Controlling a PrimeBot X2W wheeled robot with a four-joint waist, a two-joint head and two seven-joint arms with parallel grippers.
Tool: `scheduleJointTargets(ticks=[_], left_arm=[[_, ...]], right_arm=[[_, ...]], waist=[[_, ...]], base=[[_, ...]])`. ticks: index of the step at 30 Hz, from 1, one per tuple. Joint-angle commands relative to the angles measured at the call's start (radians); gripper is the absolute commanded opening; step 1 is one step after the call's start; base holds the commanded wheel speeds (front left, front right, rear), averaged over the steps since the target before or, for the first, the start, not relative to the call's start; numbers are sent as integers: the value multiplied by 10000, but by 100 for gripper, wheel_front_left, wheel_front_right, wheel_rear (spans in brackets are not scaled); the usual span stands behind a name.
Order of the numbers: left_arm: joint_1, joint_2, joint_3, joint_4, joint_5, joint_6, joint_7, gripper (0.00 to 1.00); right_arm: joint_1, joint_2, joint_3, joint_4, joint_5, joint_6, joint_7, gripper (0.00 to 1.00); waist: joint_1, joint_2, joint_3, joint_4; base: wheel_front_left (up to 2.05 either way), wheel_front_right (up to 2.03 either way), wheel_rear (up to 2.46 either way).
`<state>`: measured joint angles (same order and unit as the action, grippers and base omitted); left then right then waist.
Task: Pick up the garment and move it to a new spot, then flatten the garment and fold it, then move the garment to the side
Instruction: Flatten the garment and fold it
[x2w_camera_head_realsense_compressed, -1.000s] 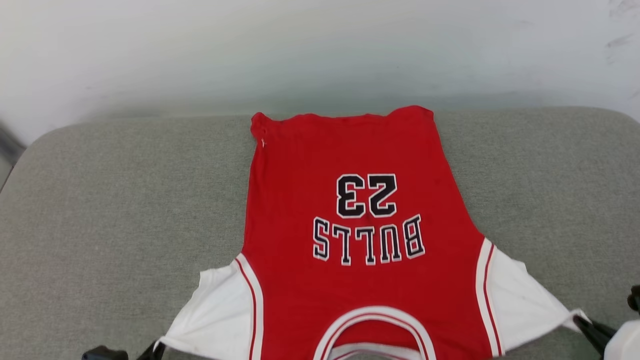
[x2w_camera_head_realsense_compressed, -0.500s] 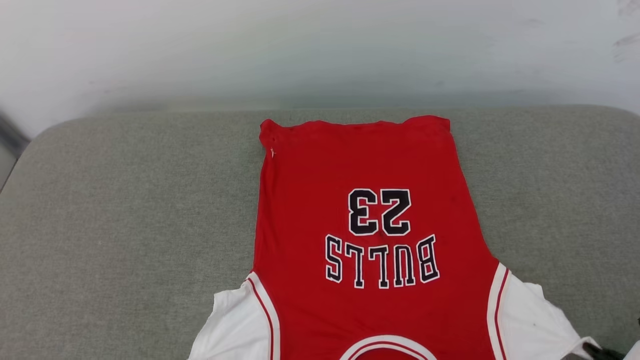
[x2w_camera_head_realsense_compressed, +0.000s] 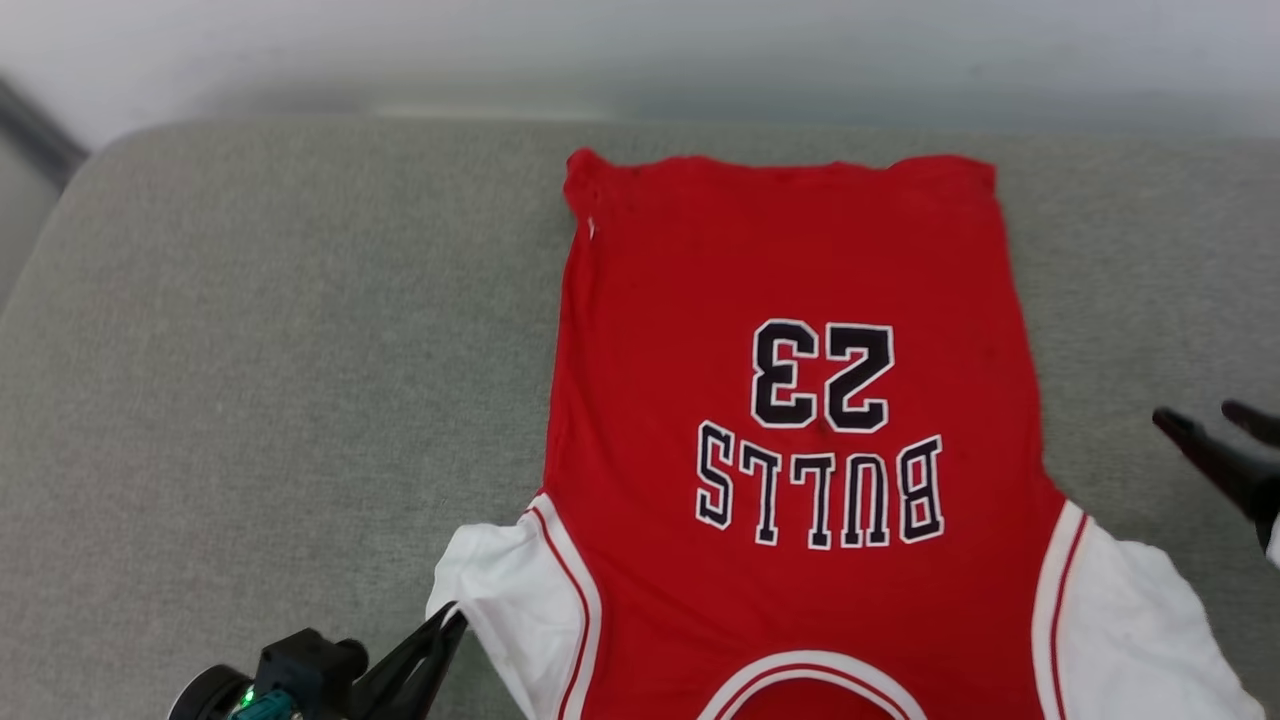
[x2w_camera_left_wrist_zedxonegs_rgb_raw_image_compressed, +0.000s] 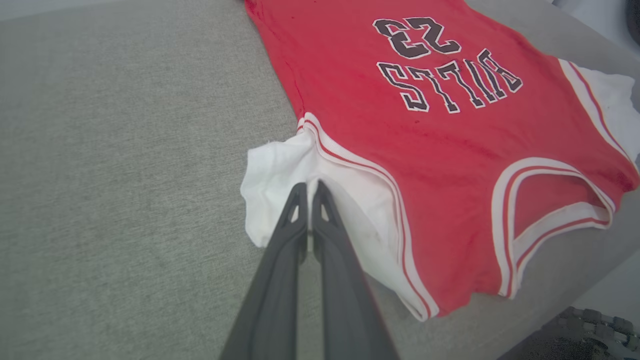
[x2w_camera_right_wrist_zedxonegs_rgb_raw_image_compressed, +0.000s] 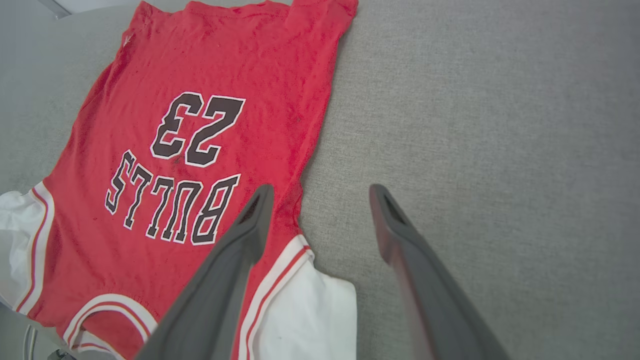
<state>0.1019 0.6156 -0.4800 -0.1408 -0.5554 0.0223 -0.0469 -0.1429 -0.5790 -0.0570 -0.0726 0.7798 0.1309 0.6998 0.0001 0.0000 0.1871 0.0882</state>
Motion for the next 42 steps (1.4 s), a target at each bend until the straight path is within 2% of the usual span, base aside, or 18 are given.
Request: scheduleJointTargets(ticks=[1,4,10,17,23,28,34,38,39,40,41,42], left_arm=[[-186,-105,-26,-361,49,68,56,0],[-386,-79,-104,-816,158,39,152,0],[-1003,-171,-230,-1548,508,-111,31,0],[-1682,-532,-496,-2119,671,-295,-17,0],[-2010,-778,-655,-2128,630,-437,-111,0],[-2147,-867,-705,-2110,579,-481,-185,0],[-2220,-986,-812,-2032,672,-445,-266,0],[-2276,-1067,-844,-2000,649,-424,-290,0],[-2285,-1070,-835,-1991,644,-402,-291,0],[-2297,-1071,-824,-1985,637,-379,-299,0],[-2303,-1068,-817,-1980,630,-382,-299,0],[-2319,-1069,-816,-1973,616,-388,-294,0]], right_arm=[[-770,396,-224,-20,-149,-4,780,100],[-2281,1003,-547,82,-612,-4,2262,100],[-5335,1497,-803,813,-2635,-4,4802,100],[-7929,1358,-1309,1936,-4902,-4,6637,100],[-9127,1515,-2024,2691,-6331,-4,7252,100],[-9491,1554,-2179,2869,-6909,-4,7359,100],[-8825,1385,-2086,3229,-7025,-4,7370,100],[-8352,1543,-2317,3328,-6939,-4,7607,100],[-8246,1594,-2349,3324,-6951,-4,7707,67],[-8159,1639,-2371,3291,-6986,-4,7776,20],[-8086,1678,-2398,3257,-7009,-4,7846,0],[-8036,1699,-2442,3244,-7004,-4,7882,0]], waist=[[-1,0,847,589],[-1,0,1546,999],[-1,0,2895,1850],[-1,0,4063,2896],[-1,0,4618,3482],[-1,0,4866,3711],[-1,0,5068,3887],[-1,0,5123,3956],[-1,0,5125,3956],[-1,0,5122,3950],[-1,0,5109,3939],[-1,0,5083,3923]], base=[[0,0,0],[0,0,0],[0,0,0],[0,0,0],[0,0,0],[0,0,0],[0,0,0],[0,0,0],[0,0,0],[0,0,0],[0,0,0],[0,0,0]])
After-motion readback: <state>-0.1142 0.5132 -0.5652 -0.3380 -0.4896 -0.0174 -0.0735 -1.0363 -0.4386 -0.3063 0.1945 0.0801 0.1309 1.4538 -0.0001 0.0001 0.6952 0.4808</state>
